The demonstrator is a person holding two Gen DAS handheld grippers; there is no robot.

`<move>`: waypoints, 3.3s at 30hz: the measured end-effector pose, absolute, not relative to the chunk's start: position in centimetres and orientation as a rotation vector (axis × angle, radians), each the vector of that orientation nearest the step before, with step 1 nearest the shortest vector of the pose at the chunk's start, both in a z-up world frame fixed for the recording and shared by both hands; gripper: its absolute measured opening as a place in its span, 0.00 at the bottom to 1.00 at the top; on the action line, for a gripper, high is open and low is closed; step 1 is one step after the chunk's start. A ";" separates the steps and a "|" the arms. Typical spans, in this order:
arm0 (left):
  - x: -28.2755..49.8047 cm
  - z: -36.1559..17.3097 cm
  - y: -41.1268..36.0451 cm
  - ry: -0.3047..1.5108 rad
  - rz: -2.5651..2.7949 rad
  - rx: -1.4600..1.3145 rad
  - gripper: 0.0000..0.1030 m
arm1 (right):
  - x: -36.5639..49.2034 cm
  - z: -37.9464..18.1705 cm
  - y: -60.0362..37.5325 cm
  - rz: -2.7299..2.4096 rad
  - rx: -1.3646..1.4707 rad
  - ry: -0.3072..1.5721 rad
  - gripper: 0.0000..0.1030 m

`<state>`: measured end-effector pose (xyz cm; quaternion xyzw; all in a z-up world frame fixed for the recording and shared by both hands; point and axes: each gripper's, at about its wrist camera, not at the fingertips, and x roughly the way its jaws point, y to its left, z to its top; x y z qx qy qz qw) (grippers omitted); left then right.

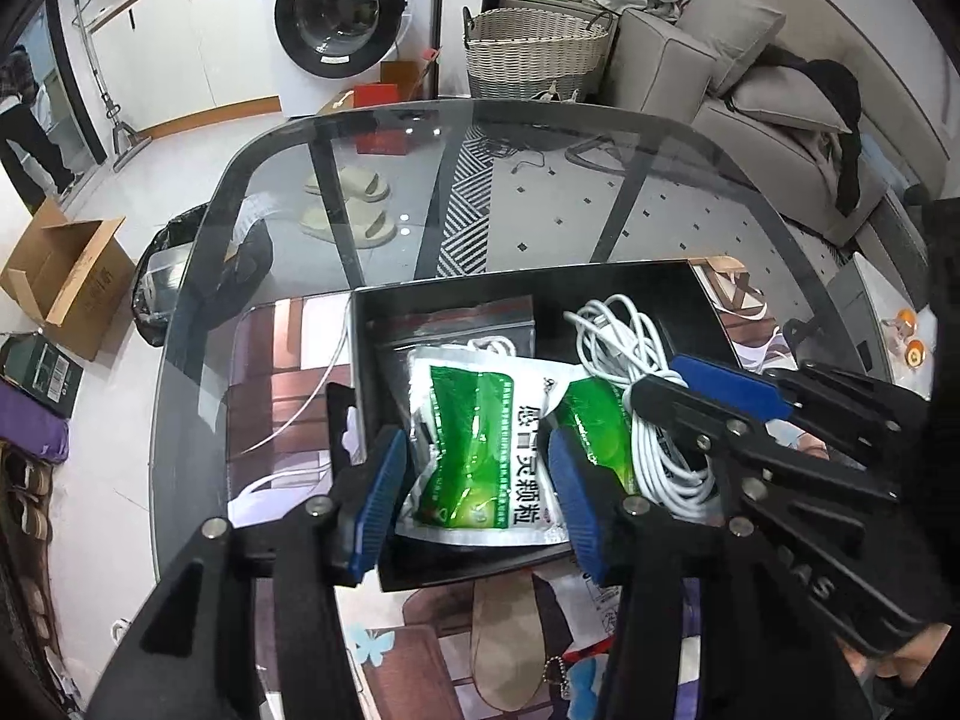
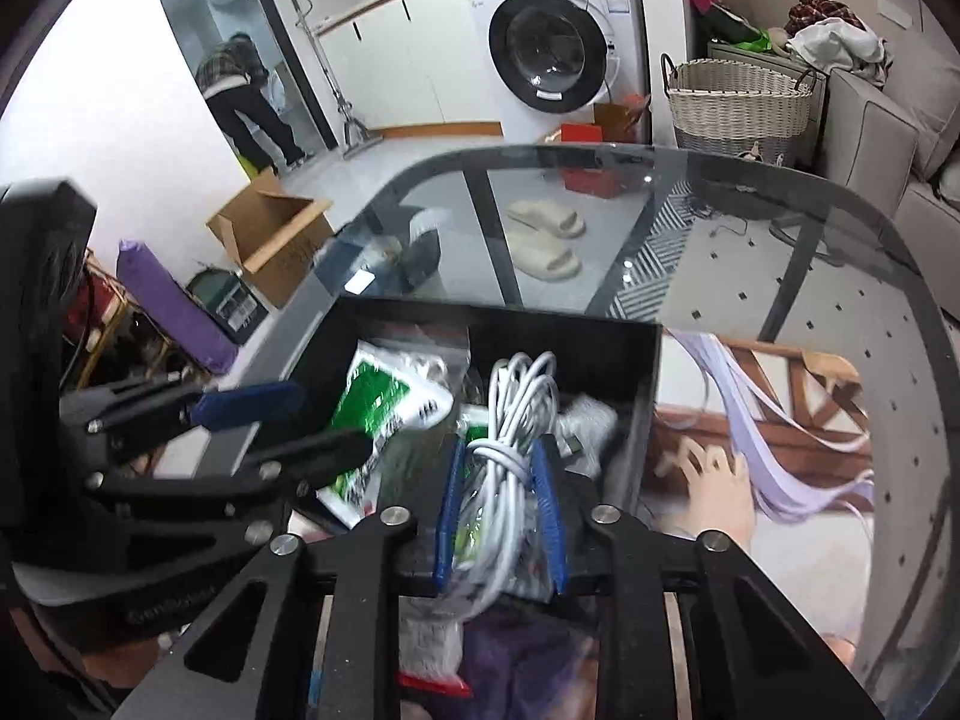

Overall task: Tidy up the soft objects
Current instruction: 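Lower the cable and sachet into the black box and open both tools, then move both tools to the remaining items beside the box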

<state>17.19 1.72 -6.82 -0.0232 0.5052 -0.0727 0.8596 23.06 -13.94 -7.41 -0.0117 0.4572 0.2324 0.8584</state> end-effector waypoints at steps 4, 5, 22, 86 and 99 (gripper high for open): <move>16.5 -6.4 2.3 1.058 -0.183 -0.075 0.49 | 23.5 -7.7 -13.7 0.492 -0.018 0.960 0.21; 16.1 -6.1 2.5 1.054 -0.190 -0.079 0.49 | 23.3 -7.3 -13.8 0.485 -0.030 0.947 0.21; 9.9 -9.1 2.9 1.166 -0.293 0.011 0.53 | 14.3 -6.5 -15.0 0.766 -0.172 0.969 0.33; 8.1 -13.2 1.3 1.283 -0.304 0.113 0.57 | 11.9 -12.3 -13.1 0.681 -0.371 1.183 0.27; 7.5 -13.7 -1.3 1.276 -0.295 0.178 0.76 | 10.5 -13.7 -12.9 0.656 -0.489 1.143 0.49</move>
